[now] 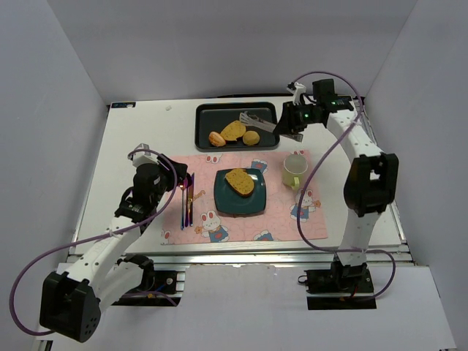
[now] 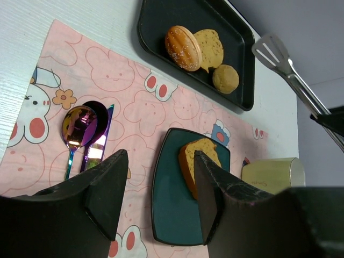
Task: Place the bread
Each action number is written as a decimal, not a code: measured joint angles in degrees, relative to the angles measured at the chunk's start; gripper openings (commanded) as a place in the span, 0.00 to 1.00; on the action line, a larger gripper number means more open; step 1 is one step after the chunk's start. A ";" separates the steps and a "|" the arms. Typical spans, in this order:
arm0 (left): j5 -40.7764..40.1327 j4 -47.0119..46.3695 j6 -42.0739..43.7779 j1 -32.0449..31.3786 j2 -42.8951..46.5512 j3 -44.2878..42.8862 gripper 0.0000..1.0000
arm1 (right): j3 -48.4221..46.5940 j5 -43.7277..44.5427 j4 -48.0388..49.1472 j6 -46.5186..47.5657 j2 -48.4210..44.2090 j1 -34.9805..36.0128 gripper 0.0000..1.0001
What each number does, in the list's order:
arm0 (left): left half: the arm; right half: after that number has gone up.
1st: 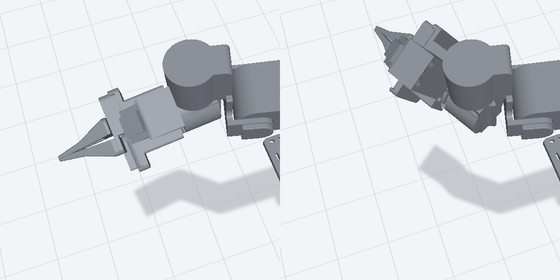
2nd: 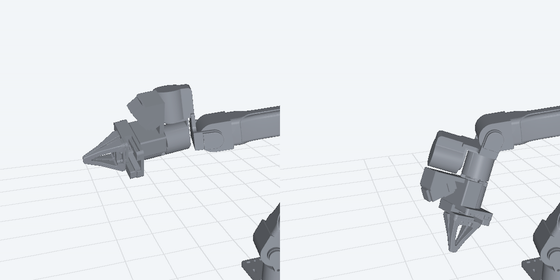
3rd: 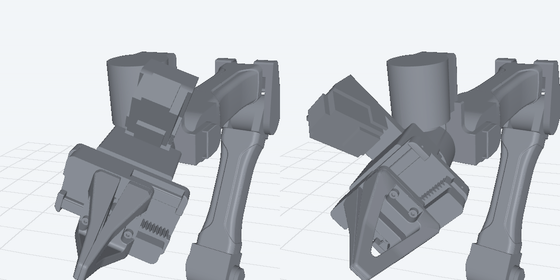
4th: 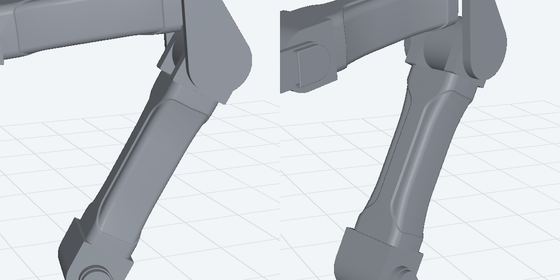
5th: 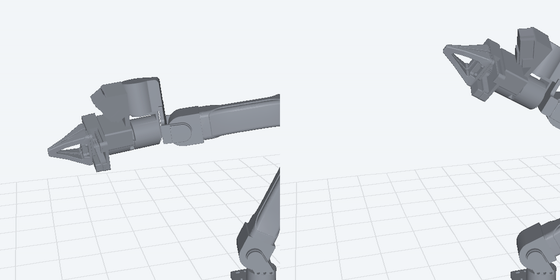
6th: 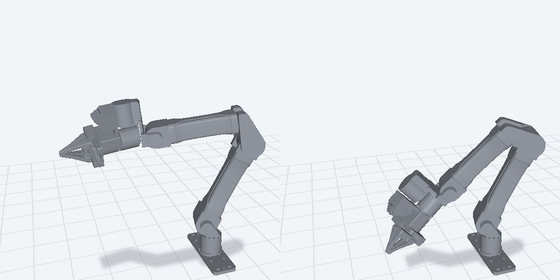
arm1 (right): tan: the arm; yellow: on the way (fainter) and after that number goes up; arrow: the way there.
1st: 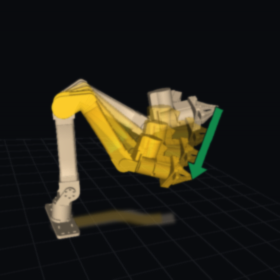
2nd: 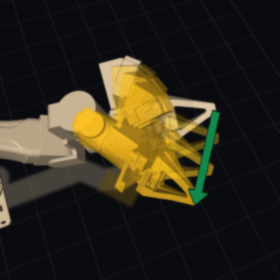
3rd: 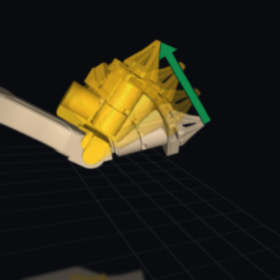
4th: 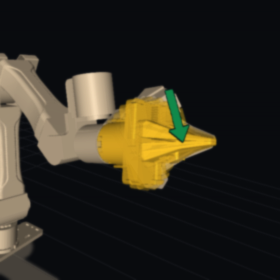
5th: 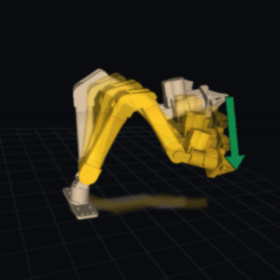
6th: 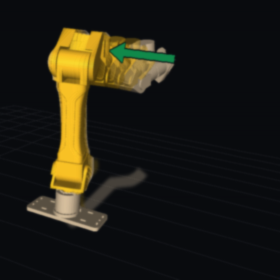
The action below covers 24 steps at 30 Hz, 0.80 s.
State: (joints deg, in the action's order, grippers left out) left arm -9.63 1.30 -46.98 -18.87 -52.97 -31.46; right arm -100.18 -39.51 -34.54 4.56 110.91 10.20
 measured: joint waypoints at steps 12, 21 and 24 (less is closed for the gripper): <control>-0.02 0.50 0.20 0.00 -2.86 -0.68 0.61 | -8.46 1.92 0.83 -0.52 13.00 0.04 0.44; 0.04 -0.02 0.22 0.00 -4.37 -0.85 0.62 | -2.71 4.35 -0.04 5.68 6.38 0.07 0.46; 0.15 -0.02 0.24 0.00 -4.70 -0.85 0.61 | -0.94 6.27 0.20 7.93 3.82 0.07 0.46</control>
State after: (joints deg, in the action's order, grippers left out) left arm -9.47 1.28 -46.74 -18.87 -57.67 -32.32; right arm -101.12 -33.23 -34.35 12.49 114.74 10.26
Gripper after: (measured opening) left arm 0.615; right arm 0.461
